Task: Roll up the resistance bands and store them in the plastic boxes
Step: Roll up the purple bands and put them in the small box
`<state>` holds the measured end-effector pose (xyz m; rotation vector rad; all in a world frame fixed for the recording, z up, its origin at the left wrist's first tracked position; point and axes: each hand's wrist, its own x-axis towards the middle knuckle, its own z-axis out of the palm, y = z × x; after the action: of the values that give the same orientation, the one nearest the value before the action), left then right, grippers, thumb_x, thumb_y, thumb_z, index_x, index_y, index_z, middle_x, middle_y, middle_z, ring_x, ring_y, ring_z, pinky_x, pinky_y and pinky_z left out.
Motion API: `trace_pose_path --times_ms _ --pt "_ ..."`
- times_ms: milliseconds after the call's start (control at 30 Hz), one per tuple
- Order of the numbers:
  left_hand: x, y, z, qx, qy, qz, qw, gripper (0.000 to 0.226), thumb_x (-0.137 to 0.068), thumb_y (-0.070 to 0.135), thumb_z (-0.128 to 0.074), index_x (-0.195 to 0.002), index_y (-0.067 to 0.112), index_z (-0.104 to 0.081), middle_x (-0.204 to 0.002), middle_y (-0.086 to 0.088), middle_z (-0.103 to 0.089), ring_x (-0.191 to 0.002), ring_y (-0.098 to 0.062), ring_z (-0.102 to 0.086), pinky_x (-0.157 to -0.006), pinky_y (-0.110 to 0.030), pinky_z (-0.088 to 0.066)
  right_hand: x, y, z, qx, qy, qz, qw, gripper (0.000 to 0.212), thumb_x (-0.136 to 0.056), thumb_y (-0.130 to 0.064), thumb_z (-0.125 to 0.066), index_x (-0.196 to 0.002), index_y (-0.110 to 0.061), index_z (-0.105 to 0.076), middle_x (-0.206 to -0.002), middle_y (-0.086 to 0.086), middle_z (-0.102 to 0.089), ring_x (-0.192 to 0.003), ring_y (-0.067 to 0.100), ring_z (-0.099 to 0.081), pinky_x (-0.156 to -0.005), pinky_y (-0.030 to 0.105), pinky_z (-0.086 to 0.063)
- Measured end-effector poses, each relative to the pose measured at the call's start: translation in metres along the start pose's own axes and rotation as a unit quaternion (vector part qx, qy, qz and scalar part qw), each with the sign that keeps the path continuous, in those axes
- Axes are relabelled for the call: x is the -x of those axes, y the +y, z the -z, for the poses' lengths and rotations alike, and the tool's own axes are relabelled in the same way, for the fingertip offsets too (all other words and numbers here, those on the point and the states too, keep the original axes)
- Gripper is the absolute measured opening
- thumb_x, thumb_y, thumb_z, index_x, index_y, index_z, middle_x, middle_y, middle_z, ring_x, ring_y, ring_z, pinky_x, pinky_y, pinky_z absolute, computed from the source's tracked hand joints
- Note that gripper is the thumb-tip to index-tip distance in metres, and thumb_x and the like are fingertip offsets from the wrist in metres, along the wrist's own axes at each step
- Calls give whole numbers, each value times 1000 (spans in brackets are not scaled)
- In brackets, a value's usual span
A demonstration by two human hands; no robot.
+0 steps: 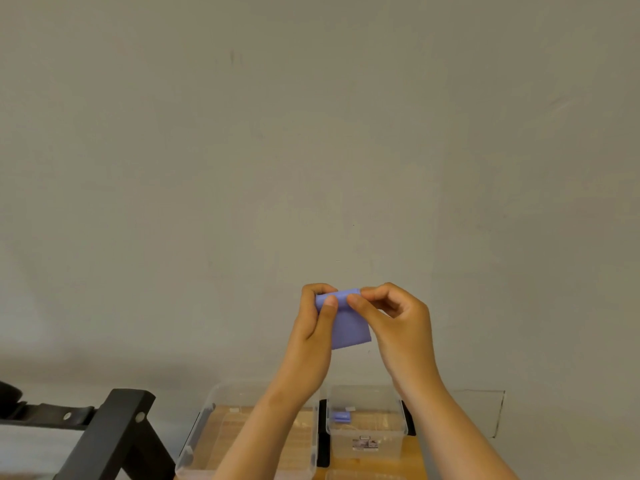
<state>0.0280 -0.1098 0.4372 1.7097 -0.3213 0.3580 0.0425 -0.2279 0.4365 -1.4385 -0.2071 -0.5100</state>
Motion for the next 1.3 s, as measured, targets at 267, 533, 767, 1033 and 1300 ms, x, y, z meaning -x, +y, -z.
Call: trace_pose_path --times_ms 267,533,767,1033,1300 --pt "-2 -3 4 16 1 29 999 6 -102 22 -38 -105 18 -41 -104 1 -56 -78 3 -57 -66 -13 -47 0 3 -3 -5 -6 -8 1000 12 -80 -9 -75 -71 -15 -69 -75 -5 -71 -75 7 -67 -69 14 -50" --pt "-6 -7 13 97 15 24 995 16 -97 9 -50 -110 7 -58 -100 -4 -70 -89 -13 -68 -74 -22 -53 -5 2 2 -40 8 -28 999 14 -81 -6 -72 -71 -9 -63 -72 -1 -68 -69 10 -63 -65 22 -50" --pt "-8 -7 22 75 13 -19 997 24 -89 -10 -55 -101 8 -65 -91 1 -71 -88 -12 -68 -74 -20 -51 -11 -2 10 -11 -75 -77 994 21 -83 -10 -72 -99 -21 -67 -94 6 -68 -82 12 -68 -78 38 -55" --pt "-5 -9 21 147 -47 66 986 31 -91 27 -61 -114 6 -58 -102 -12 -73 -95 -29 -70 -78 -32 -56 -8 0 16 26 -117 -21 993 26 -79 4 -69 -80 -22 -69 -83 -8 -71 -82 8 -67 -70 19 -53" --pt "-6 -17 20 102 7 42 994 16 -82 -8 -66 -94 3 -67 -90 -14 -72 -85 -26 -70 -71 -23 -54 -7 7 18 46 -151 -83 984 27 -82 -16 -74 -104 -27 -63 -100 -3 -66 -92 7 -67 -80 24 -55"
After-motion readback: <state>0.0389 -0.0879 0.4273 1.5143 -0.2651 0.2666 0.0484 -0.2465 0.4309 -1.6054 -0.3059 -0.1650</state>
